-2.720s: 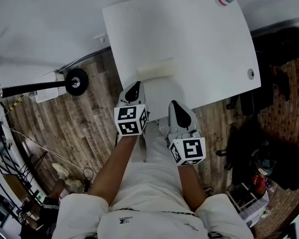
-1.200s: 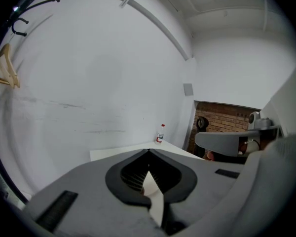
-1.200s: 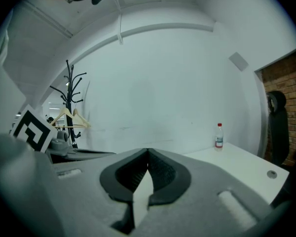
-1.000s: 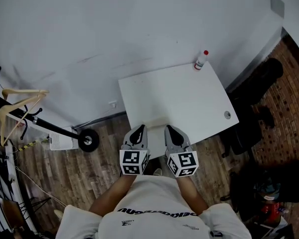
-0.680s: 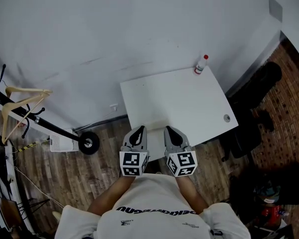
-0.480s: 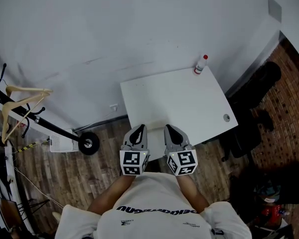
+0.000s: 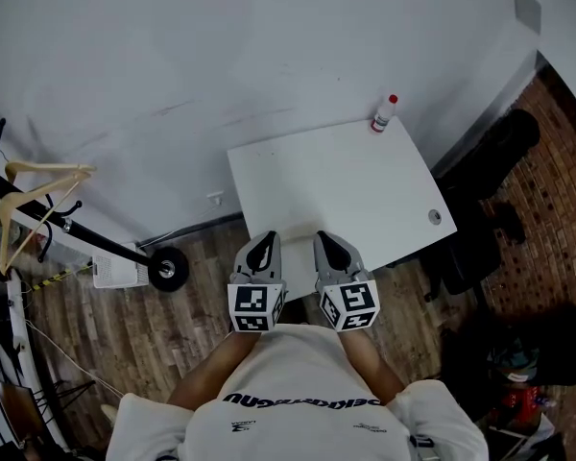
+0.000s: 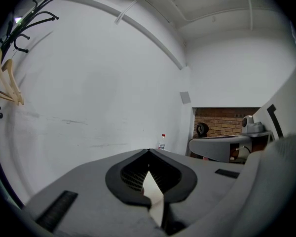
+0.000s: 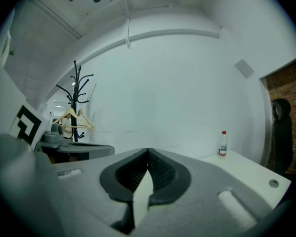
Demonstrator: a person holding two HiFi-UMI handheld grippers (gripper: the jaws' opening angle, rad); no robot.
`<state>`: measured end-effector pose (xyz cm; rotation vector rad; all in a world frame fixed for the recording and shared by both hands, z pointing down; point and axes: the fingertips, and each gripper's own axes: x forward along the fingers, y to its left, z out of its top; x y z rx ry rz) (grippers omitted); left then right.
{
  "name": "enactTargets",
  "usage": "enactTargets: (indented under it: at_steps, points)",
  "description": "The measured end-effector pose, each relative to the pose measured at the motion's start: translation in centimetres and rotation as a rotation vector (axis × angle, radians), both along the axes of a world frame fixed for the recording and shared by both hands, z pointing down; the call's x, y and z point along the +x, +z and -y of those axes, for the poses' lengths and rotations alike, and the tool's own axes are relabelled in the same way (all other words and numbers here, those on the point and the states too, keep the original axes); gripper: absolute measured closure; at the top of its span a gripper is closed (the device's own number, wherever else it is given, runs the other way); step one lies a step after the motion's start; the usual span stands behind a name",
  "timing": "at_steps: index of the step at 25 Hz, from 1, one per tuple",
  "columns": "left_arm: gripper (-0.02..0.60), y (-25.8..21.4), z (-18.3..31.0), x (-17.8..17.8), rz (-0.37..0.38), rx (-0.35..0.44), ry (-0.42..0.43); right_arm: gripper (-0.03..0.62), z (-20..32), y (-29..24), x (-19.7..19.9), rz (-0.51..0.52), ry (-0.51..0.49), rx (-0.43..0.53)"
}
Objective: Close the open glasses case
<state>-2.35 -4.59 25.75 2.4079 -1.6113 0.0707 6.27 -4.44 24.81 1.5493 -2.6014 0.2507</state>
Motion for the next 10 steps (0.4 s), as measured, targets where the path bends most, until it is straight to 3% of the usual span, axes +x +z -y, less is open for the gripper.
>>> enactTargets:
  at_steps: [10]
  points:
    - [0.583, 0.14, 0.41, -0.06, 0.001, 0.001, 0.001, 0.592, 0.53, 0.12, 0.06, 0.003, 0.005, 0.002]
